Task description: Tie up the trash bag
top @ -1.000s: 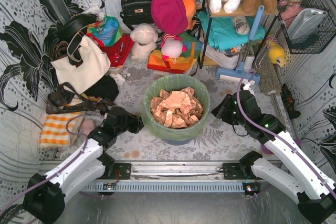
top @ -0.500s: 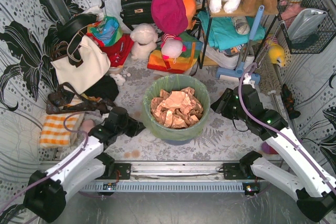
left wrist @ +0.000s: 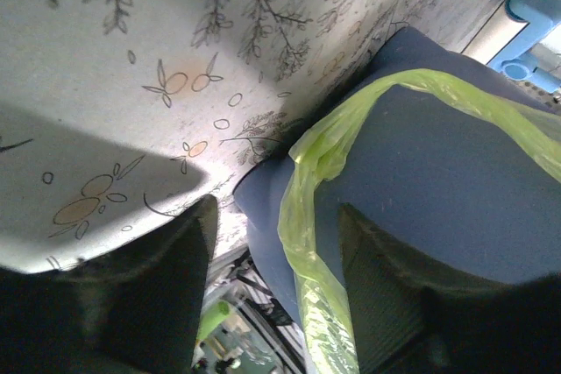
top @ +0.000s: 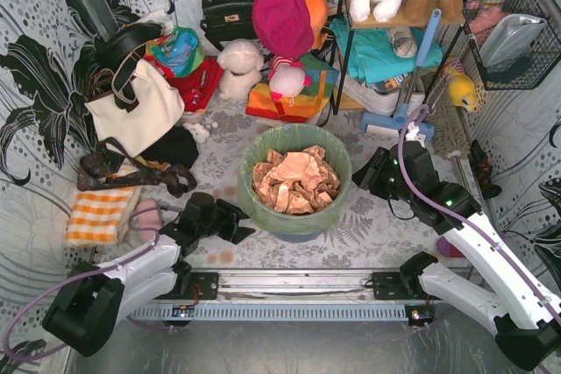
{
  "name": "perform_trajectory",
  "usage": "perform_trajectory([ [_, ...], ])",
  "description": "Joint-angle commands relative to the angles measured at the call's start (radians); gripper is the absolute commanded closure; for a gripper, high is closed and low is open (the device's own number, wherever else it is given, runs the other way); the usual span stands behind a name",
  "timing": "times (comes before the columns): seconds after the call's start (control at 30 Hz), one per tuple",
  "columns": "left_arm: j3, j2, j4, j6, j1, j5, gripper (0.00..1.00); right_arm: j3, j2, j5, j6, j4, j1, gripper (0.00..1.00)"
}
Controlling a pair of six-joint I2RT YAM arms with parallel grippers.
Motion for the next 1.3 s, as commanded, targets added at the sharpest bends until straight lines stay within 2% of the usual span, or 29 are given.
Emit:
perform_trajectory([
  [0.0,-0.035,0.037,0.169,-0.068,0.003,0.063,0.44,0.016,0.0,-0.003,-0.016,0.001,0.003,0.58],
  [0.53,-0.083,0.105,0.33,-0.19,0.003,0.088,0.61,0.003,-0.015,0.009,-0.011,-0.003,0.002,0.6],
  [0.77,-0.078,0.129,0.365,-0.19,0.003,0.095,0.77,0.003,-0.02,0.014,-0.012,-0.008,0.002,0.6],
  [0.9,-0.083,0.114,0.366,-0.188,0.003,0.093,0.94,0.009,-0.023,0.008,-0.014,-0.011,0.002,0.61],
  [0.93,-0.076,0.106,0.338,-0.177,0.004,0.09,1.0,0.014,-0.023,0.004,-0.016,-0.011,0.002,0.62],
  [1.0,-0.043,0.062,0.226,-0.128,0.003,0.071,1.0,0.021,-0.02,-0.008,-0.021,-0.004,0.002,0.63],
  [1.17,0.095,-0.055,-0.185,0.06,0.003,-0.109,1.0,0.05,-0.005,-0.028,-0.031,-0.002,0.002,0.63],
  [1.27,0.153,-0.108,-0.34,0.116,0.003,-0.205,1.0,0.06,-0.006,-0.039,-0.035,0.005,0.002,0.63],
])
